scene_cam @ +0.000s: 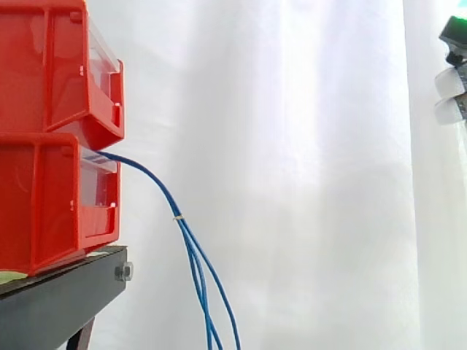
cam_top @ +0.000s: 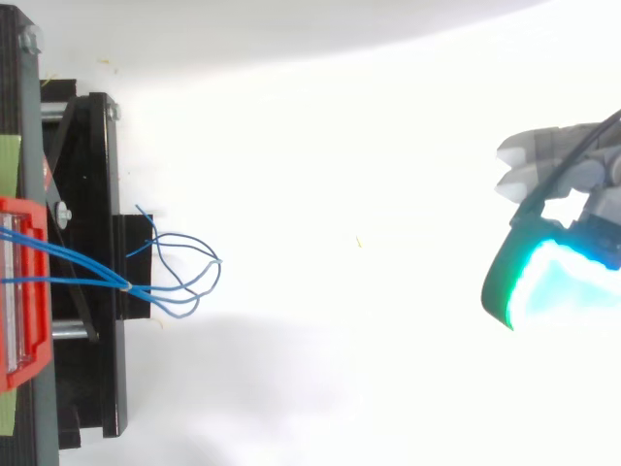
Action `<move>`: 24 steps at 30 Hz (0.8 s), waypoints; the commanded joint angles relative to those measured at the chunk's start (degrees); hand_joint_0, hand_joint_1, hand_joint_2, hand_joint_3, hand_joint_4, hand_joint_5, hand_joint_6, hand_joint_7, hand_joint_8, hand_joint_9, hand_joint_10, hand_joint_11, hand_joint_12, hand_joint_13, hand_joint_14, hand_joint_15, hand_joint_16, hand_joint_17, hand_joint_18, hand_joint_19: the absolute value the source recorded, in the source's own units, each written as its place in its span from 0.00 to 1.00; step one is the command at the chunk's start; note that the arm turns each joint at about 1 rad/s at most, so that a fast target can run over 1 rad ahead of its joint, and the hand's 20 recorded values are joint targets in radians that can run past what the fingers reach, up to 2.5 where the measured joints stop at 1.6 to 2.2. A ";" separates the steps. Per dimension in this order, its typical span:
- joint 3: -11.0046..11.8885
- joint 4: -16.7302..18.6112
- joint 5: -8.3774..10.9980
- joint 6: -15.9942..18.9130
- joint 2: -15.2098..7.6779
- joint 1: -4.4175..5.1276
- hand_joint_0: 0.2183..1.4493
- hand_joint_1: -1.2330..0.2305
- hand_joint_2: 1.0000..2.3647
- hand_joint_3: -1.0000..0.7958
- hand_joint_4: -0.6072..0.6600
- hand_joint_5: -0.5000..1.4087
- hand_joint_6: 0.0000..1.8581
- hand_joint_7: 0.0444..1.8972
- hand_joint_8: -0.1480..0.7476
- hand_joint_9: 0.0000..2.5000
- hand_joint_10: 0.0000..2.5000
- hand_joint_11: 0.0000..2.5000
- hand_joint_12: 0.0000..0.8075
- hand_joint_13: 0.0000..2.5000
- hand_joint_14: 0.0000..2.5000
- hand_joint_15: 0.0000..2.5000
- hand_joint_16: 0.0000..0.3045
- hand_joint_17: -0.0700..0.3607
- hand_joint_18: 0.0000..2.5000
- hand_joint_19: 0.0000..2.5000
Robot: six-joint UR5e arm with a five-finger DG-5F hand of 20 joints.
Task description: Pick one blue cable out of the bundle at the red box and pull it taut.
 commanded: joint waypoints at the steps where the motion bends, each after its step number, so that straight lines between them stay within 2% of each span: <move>1: 0.00 0.58 0.84 -0.16 0.00 0.21 0.25 0.48 0.00 0.28 0.65 0.14 0.27 0.37 0.46 0.09 0.00 0.00 0.47 0.01 0.00 0.04 0.20 0.48 0.00 0.03; 9: 0.00 0.66 0.84 -2.36 -0.09 0.82 0.25 0.49 0.00 0.28 0.66 0.14 0.27 0.37 0.46 0.10 0.00 0.00 0.47 0.02 0.00 0.04 0.19 0.47 0.00 0.04; 14: 0.00 0.66 1.89 -3.77 -0.18 1.26 0.25 0.49 0.00 0.28 0.66 0.14 0.27 0.37 0.47 0.10 0.00 0.01 0.47 0.03 0.00 0.04 0.19 0.47 0.00 0.04; 17: 0.00 0.66 3.21 -3.94 -0.09 1.79 0.25 0.49 0.00 0.28 0.66 0.14 0.27 0.37 0.47 0.10 0.00 0.01 0.47 0.03 0.00 0.05 0.19 0.47 0.00 0.04; 18: 0.00 0.66 3.21 -3.94 -0.18 2.14 0.25 0.49 0.00 0.28 0.66 0.14 0.27 0.37 0.47 0.10 0.00 0.01 0.47 0.03 0.00 0.05 0.19 0.46 0.00 0.04; 24: 0.00 2.60 3.21 -4.73 -0.18 2.67 0.25 0.49 0.00 0.28 0.66 0.14 0.27 0.37 0.47 0.10 0.00 0.00 0.47 0.03 0.00 0.04 0.19 0.46 0.01 0.04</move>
